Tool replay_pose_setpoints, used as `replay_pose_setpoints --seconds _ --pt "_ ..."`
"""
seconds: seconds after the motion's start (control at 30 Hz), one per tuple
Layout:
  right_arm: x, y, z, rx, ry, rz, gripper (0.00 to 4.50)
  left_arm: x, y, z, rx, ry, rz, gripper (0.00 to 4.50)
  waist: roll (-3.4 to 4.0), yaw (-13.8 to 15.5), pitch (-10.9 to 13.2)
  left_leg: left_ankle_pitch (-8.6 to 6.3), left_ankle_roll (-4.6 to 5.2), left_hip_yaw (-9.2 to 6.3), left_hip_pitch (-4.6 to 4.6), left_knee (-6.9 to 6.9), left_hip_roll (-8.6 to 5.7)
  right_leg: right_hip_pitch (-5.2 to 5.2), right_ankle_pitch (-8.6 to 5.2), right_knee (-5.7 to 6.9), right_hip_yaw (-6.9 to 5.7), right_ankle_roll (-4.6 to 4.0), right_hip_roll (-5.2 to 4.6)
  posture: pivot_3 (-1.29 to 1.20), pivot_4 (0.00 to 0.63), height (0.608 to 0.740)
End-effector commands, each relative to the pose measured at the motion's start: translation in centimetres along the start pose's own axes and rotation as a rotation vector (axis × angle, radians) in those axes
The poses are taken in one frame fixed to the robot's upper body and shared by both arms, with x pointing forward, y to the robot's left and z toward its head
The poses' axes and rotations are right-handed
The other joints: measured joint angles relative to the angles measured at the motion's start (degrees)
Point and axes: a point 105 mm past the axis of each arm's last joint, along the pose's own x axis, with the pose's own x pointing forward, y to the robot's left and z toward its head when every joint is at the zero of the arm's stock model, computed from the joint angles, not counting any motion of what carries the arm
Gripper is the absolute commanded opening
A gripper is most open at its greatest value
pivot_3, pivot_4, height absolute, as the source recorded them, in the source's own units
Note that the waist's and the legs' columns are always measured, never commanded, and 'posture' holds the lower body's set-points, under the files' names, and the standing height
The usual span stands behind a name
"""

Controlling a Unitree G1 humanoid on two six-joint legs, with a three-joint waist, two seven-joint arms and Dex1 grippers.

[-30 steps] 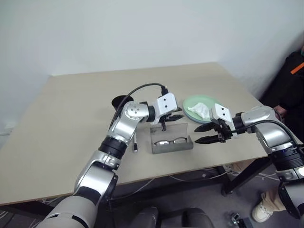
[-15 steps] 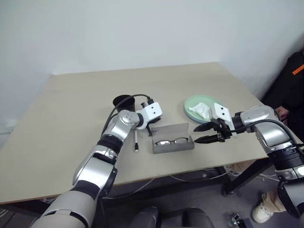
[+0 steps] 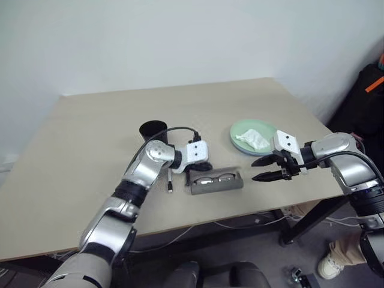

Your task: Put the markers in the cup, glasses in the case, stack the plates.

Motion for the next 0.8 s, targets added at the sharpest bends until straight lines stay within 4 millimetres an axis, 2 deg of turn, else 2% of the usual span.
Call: replay_pose_setpoints --seconds 0.03,0.17,0.3,0.47,0.6,0.7,0.8 --pt "-0.9 -0.4 1.2 -0.040 -0.026 -0.029 2.35 -0.6 -1.0 1.5 0.047 -0.009 -0.052 0.03 0.00 0.1 0.0 0.00 0.00 0.00 0.03 0.01 0.00 0.02 0.00 0.00 0.00 -0.01 0.00 0.00 0.000 0.740" --pt "-0.8 -0.4 1.3 -0.041 -0.026 -0.027 2.35 -0.7 -2.2 1.0 0.040 0.014 -0.071 0.03 0.01 0.3 0.0 0.00 0.00 0.00 0.12 0.04 -0.01 0.10 -0.01 -0.01 0.02 -0.01 -0.03 0.00 0.000 0.740" --pt "-0.7 -0.3 1.3 -0.041 -0.027 -0.023 2.35 -0.8 -1.8 1.5 0.030 -0.007 -0.034 0.03 0.00 0.3 0.0 0.00 0.00 -0.02 0.12 0.00 -0.01 0.10 -0.01 -0.01 0.03 -0.01 -0.03 0.00 0.000 0.740" --pt "-0.6 -0.3 1.3 -0.040 -0.026 -0.015 2.35 -2.8 0.3 3.1 -0.008 -0.065 0.104 0.03 0.00 0.2 0.0 0.00 0.00 -0.01 0.07 -0.01 -0.01 0.06 -0.01 -0.01 0.04 -0.01 -0.02 0.00 0.000 0.740" --pt "-0.4 -0.5 1.5 -0.041 -0.028 -0.012 2.35 -4.9 2.6 2.8 -0.128 -0.071 0.306 0.03 0.00 0.2 0.0 0.00 0.00 -0.01 0.08 -0.03 0.00 0.06 -0.01 -0.01 0.04 -0.01 -0.01 0.00 0.000 0.740" --pt "-0.3 -0.5 1.5 -0.042 -0.028 -0.009 2.35 -6.5 4.3 1.1 -0.304 -0.013 0.488 0.61 0.00 0.2 0.0 0.00 0.00 -0.01 0.11 -0.03 0.00 0.09 -0.01 -0.01 0.04 -0.01 -0.01 0.00 0.000 0.740" --pt "-0.3 -0.5 1.5 -0.043 -0.029 -0.006 2.35 -7.5 4.5 -0.5 -0.428 0.066 0.607 1.65 -0.01 0.2 0.0 0.00 0.00 -0.01 0.11 -0.02 -0.01 0.09 -0.01 -0.01 0.03 0.00 0.00 0.00 0.000 0.740"
